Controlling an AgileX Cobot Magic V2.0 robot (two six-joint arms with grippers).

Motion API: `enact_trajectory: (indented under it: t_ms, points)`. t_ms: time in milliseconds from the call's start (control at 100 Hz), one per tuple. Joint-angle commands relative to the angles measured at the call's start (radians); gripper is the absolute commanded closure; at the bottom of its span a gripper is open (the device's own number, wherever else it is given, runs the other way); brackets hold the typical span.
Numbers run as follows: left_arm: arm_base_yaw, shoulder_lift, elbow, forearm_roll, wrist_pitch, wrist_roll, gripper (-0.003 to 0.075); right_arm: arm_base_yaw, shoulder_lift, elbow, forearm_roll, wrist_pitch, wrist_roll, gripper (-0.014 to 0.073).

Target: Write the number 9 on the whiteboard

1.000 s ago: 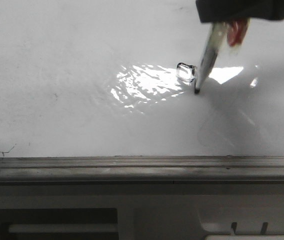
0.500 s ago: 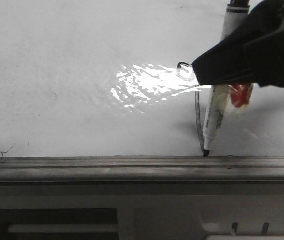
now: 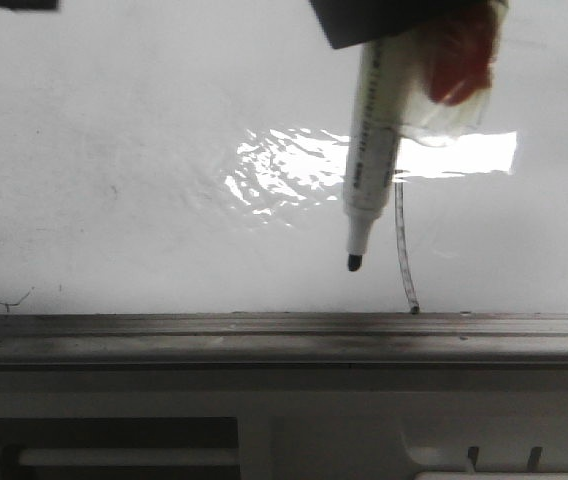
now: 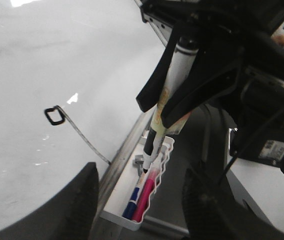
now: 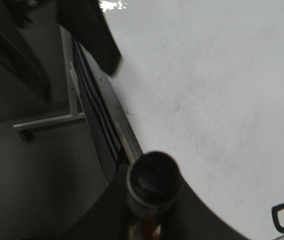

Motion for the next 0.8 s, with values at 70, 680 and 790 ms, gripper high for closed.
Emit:
enact_trajectory:
  t_ms: [70,680,790]
  points:
    - [-0.145,0.162,-0.023,-0.202,-0.034,0.193,0.0363,0.028,-0.003,-0.036,0.002,-0.113,-0.013,0.0667]
    - [-0.240,0.398,-0.037,-0.423,0.007,0.409,0.0363,0.068,-0.003,-0.036,0.102,-0.032,-0.013,0.0667]
    - [-0.240,0.398,-0.037,-0.423,0.036,0.419,0.0364,0.086,-0.003,-0.035,0.104,-0.010,-0.013,0.0667]
